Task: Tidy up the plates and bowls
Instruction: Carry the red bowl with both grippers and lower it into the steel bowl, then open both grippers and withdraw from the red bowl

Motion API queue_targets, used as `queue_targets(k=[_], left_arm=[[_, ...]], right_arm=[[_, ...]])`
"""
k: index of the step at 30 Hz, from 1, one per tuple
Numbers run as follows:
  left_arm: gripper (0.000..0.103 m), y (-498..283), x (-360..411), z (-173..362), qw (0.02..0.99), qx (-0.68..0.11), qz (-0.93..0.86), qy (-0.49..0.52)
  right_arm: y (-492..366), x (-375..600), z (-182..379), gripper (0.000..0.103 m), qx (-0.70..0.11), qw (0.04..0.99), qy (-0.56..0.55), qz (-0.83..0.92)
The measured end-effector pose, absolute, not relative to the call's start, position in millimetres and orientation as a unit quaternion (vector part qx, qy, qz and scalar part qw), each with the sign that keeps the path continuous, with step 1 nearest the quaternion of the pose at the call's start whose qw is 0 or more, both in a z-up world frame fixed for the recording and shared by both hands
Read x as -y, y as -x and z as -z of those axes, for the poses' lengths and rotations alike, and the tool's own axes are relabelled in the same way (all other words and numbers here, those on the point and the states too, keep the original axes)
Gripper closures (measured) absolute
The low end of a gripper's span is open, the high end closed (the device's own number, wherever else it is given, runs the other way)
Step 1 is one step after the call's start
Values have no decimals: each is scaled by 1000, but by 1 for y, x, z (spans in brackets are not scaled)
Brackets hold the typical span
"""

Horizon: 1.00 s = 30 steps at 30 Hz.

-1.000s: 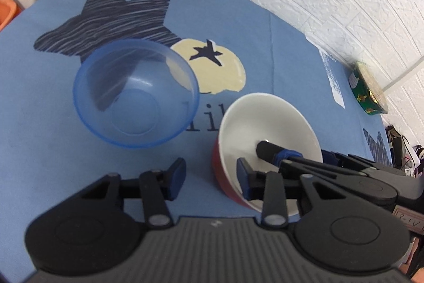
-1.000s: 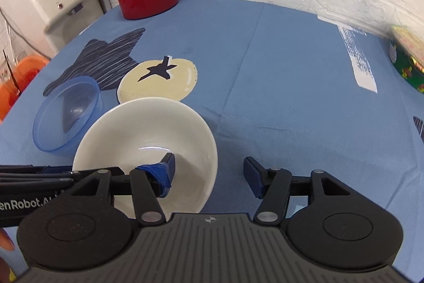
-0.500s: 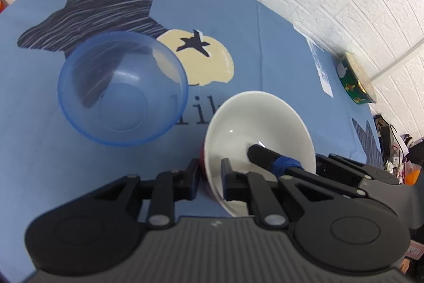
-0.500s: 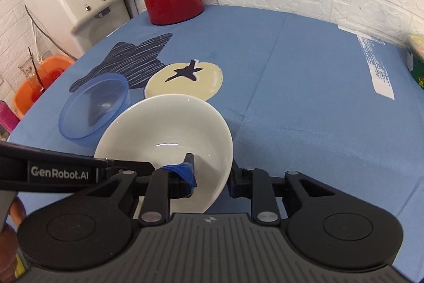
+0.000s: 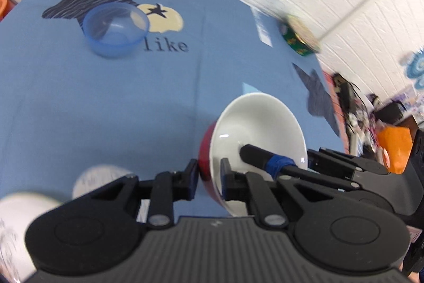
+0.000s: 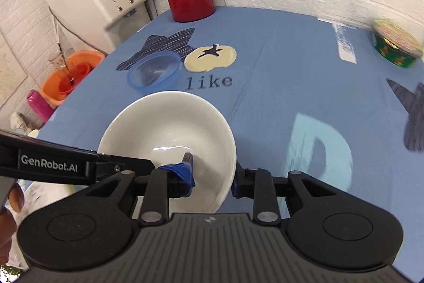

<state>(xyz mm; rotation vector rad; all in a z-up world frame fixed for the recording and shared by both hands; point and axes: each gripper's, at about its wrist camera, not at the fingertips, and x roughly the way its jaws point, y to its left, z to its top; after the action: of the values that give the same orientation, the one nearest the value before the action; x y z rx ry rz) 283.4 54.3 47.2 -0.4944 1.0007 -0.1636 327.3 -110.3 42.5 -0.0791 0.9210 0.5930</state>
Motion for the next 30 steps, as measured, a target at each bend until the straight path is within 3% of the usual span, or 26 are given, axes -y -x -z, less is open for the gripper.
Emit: queue_targets(k=[6, 12, 25, 27, 28, 29, 30], left_arm=[[98, -233, -20, -43, 835, -491, 117, 219], [98, -204, 7, -16, 818, -527, 129, 192], [96, -208, 13, 7, 818, -535, 129, 166], [84, -208, 13, 5, 821, -531, 134, 160], [58, -208, 15, 4, 823, -529, 138, 157], [42, -208, 16, 3, 822, -527, 146, 159], [43, -207, 17, 1, 824, -524, 148, 155]], right_arm=[[-253, 141, -54, 89, -441, 861, 44, -248], [-214, 164, -31, 88, -464, 857, 34, -224], [-203, 172, 5, 87, -488, 843, 30, -225], [-203, 172, 6, 87, -489, 842, 30, -226], [-202, 172, 6, 88, -491, 841, 34, -225], [-202, 171, 7, 89, -493, 840, 38, -223], [-202, 170, 7, 88, -496, 839, 41, -222]])
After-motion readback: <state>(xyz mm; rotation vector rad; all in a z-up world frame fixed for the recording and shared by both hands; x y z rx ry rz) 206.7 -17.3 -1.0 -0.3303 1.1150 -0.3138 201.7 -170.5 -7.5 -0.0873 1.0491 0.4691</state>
